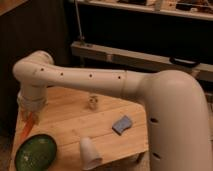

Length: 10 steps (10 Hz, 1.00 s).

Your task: Place the pepper in the ceramic bowl

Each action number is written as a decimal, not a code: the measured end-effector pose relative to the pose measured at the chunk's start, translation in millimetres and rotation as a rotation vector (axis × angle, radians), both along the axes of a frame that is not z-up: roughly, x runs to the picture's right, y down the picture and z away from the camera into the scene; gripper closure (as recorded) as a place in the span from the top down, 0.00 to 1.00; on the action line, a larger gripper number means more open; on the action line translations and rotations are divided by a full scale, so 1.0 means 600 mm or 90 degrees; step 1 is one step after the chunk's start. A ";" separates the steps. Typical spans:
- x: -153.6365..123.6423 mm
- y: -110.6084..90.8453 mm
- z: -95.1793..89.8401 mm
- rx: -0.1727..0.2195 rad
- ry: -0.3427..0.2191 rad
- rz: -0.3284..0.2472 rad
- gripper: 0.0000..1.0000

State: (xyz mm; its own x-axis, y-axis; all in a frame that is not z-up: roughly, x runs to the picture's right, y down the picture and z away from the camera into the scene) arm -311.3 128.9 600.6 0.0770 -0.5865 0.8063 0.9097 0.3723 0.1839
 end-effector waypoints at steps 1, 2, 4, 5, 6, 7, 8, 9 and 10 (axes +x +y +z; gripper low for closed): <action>0.002 0.035 0.008 -0.013 -0.011 -0.003 0.00; 0.000 0.060 0.010 -0.021 -0.020 -0.007 0.00; -0.021 0.134 0.018 -0.047 -0.047 -0.011 0.02; -0.027 0.155 0.028 -0.072 -0.056 0.004 0.10; -0.030 0.165 0.039 -0.097 -0.063 0.024 0.19; -0.030 0.177 0.062 -0.122 -0.070 0.045 0.31; -0.030 0.187 0.081 -0.138 -0.073 0.062 0.39; -0.027 0.197 0.102 -0.150 -0.075 0.078 0.50; -0.029 0.205 0.115 -0.157 -0.081 0.087 0.62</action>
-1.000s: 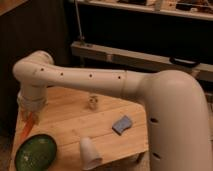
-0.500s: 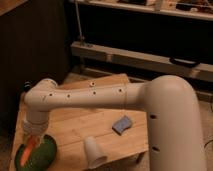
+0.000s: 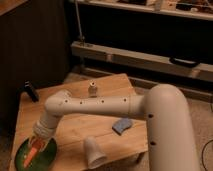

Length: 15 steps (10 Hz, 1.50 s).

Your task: Place the pepper in the ceramic bowl

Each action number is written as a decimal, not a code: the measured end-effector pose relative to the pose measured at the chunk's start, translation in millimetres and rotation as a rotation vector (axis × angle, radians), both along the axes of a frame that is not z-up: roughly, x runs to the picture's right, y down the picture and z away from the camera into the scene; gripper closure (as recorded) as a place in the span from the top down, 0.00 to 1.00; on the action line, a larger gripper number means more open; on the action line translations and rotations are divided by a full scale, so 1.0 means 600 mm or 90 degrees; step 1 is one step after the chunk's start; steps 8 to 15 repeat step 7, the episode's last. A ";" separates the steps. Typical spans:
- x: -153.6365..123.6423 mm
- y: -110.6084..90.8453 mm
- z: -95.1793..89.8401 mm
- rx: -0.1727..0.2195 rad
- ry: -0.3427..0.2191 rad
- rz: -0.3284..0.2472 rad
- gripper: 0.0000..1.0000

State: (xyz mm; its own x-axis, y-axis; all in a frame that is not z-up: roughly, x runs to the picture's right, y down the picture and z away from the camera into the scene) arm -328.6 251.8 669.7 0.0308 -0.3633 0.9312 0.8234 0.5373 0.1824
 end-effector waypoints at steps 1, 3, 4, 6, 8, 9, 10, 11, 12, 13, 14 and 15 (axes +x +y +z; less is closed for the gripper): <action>0.000 0.002 0.003 -0.003 -0.004 0.005 0.72; 0.000 -0.005 -0.003 -0.006 -0.011 0.011 0.80; -0.001 -0.009 -0.009 -0.007 -0.018 0.012 0.80; 0.003 -0.019 -0.015 -0.011 -0.039 0.014 0.80; 0.004 -0.020 -0.015 -0.012 -0.041 0.015 0.80; 0.004 -0.020 -0.015 -0.012 -0.041 0.015 0.80; 0.004 -0.020 -0.015 -0.012 -0.041 0.015 0.80; 0.004 -0.020 -0.015 -0.012 -0.041 0.015 0.80; 0.004 -0.020 -0.015 -0.012 -0.041 0.015 0.80; 0.004 -0.020 -0.015 -0.012 -0.041 0.015 0.80; 0.004 -0.020 -0.015 -0.012 -0.041 0.015 0.80; 0.004 -0.020 -0.015 -0.012 -0.041 0.015 0.80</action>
